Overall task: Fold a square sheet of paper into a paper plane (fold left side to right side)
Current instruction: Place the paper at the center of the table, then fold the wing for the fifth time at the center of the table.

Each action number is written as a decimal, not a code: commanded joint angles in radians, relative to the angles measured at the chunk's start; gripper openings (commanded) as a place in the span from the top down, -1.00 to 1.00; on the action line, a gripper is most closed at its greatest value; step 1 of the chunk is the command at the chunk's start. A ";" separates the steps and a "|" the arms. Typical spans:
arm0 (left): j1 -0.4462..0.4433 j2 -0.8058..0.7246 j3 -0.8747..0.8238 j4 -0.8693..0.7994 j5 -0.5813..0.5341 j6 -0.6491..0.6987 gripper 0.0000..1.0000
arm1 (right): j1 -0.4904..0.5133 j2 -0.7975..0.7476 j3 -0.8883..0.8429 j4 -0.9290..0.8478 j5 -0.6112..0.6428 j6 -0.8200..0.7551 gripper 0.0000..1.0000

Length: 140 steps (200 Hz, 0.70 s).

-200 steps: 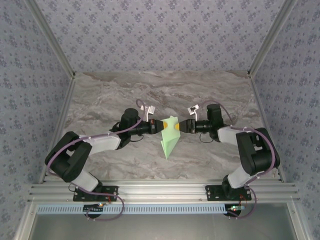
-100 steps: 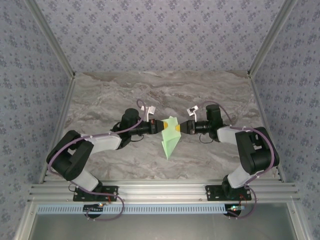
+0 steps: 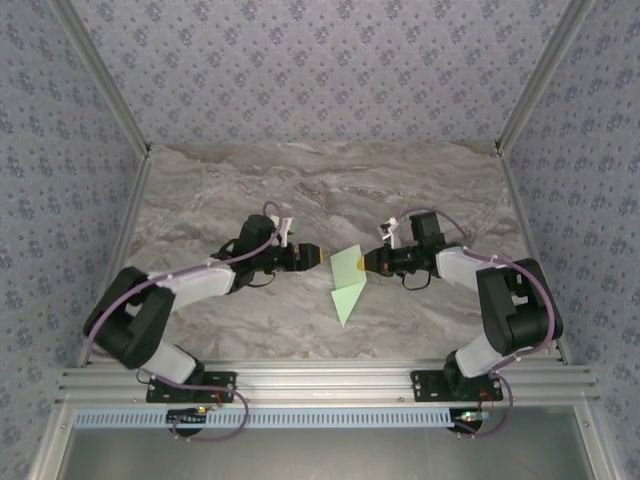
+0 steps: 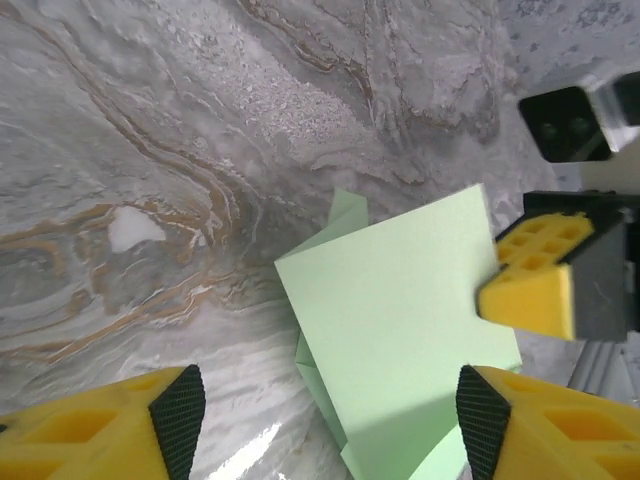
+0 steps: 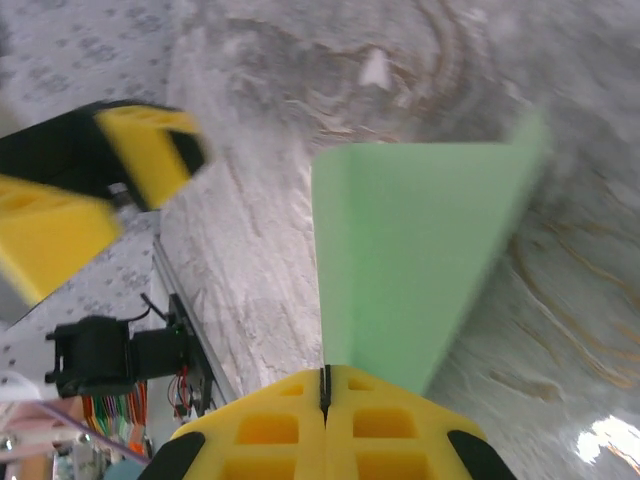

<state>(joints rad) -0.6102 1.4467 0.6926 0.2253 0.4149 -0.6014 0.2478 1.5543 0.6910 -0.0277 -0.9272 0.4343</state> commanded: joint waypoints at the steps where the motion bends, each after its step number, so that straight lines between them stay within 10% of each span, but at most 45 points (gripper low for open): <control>1: -0.076 -0.150 0.059 -0.225 -0.149 0.145 -0.40 | 0.002 0.014 0.043 -0.114 0.086 0.103 1.00; 75: -0.475 -0.017 0.149 -0.319 -0.376 0.098 -0.38 | 0.022 0.074 0.154 -0.259 0.167 0.214 1.00; 140: -0.562 0.221 0.357 -0.447 -0.534 0.112 -0.41 | 0.027 0.096 0.158 -0.254 0.192 0.251 1.00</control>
<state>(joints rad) -1.1587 1.6081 0.9699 -0.1452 -0.0238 -0.4973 0.2672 1.6386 0.8291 -0.2558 -0.7517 0.6529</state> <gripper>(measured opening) 0.703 0.026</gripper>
